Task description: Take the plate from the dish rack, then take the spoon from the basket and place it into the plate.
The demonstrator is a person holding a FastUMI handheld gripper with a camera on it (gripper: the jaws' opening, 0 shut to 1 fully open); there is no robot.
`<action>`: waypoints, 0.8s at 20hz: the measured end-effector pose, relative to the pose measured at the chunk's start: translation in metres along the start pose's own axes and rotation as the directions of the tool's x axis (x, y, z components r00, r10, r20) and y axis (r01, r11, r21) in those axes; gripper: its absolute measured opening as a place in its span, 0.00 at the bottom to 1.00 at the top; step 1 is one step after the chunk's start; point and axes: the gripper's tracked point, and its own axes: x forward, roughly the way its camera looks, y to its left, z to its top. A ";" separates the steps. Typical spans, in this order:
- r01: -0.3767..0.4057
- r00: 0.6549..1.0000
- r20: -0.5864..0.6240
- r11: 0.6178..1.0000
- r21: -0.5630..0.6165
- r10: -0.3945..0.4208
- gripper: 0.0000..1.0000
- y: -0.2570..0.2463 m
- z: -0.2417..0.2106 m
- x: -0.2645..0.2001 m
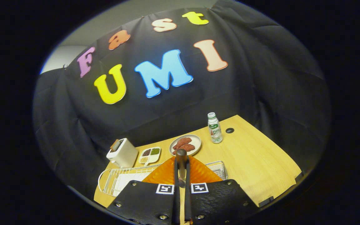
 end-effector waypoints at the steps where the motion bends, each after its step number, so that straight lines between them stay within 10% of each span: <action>1: -0.021 1.000 -0.014 0.999 -0.024 0.021 0.05 0.013 -0.010 -0.004; 16: -0.286 0.945 -0.222 0.935 -0.210 0.239 0.05 0.153 -0.166 -0.035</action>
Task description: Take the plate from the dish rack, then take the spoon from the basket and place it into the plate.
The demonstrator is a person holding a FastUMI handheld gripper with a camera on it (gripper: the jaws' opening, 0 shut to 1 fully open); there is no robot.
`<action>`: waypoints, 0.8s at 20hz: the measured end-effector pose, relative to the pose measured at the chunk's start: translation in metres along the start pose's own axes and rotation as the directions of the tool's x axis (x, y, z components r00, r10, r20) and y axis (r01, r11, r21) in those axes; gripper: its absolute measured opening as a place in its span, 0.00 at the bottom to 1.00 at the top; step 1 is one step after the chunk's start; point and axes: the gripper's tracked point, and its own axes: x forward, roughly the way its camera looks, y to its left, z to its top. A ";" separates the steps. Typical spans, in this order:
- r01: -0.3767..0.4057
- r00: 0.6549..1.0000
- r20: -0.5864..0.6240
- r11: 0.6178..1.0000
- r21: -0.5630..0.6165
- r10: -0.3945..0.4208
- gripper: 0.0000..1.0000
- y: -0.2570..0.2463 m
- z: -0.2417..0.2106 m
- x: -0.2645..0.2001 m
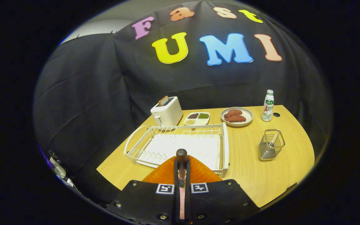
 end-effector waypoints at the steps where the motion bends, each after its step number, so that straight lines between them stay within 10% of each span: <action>1: -0.008 1.000 -0.013 1.000 -0.015 0.008 0.05 0.005 -0.007 0.001; 16: -0.092 0.992 -0.095 0.984 -0.150 0.079 0.06 0.046 -0.065 0.028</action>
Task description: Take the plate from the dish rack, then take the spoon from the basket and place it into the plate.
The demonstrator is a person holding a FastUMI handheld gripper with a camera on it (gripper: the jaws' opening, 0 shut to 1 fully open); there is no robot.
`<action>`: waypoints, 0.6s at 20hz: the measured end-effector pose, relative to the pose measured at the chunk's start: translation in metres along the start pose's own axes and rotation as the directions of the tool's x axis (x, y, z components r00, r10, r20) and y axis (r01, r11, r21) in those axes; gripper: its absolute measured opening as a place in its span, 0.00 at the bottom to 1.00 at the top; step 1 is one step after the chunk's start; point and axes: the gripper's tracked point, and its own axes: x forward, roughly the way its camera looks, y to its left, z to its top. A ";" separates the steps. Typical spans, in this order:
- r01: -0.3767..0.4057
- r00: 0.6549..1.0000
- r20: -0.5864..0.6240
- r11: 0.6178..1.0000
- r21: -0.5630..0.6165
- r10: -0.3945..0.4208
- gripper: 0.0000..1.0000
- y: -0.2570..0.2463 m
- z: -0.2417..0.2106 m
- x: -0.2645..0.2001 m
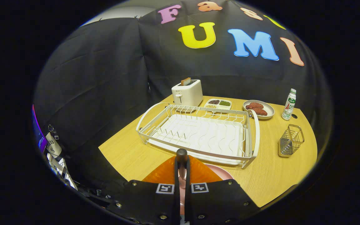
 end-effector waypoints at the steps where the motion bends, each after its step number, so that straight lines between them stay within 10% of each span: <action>1: 0.000 1.000 -0.005 1.000 -0.006 0.000 0.06 0.001 -0.003 0.002; 12: -0.026 1.000 0.014 0.999 -0.037 0.026 0.15 0.009 0.002 -0.013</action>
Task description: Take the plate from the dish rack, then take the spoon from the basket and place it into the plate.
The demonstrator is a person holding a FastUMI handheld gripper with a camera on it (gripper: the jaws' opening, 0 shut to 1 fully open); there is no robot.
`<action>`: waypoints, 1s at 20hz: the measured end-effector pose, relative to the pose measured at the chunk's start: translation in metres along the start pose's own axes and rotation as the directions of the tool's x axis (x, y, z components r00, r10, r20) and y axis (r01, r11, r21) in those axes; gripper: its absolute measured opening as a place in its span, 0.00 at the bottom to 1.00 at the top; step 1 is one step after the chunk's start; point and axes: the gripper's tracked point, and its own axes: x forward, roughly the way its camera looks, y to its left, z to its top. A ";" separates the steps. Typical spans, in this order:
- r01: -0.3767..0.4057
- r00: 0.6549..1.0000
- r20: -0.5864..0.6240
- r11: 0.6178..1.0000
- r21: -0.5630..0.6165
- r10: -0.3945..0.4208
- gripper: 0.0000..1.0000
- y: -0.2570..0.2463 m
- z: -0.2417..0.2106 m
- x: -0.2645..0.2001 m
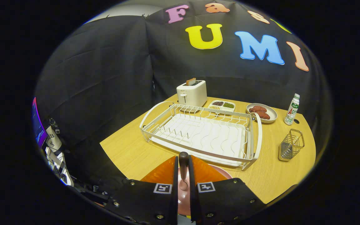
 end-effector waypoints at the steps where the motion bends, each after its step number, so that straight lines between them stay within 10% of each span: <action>1: 0.000 1.000 0.004 1.000 0.004 0.000 0.16 -0.001 0.002 -0.001; 20: 0.080 0.988 0.130 0.996 0.043 -0.085 0.16 -0.046 0.056 -0.040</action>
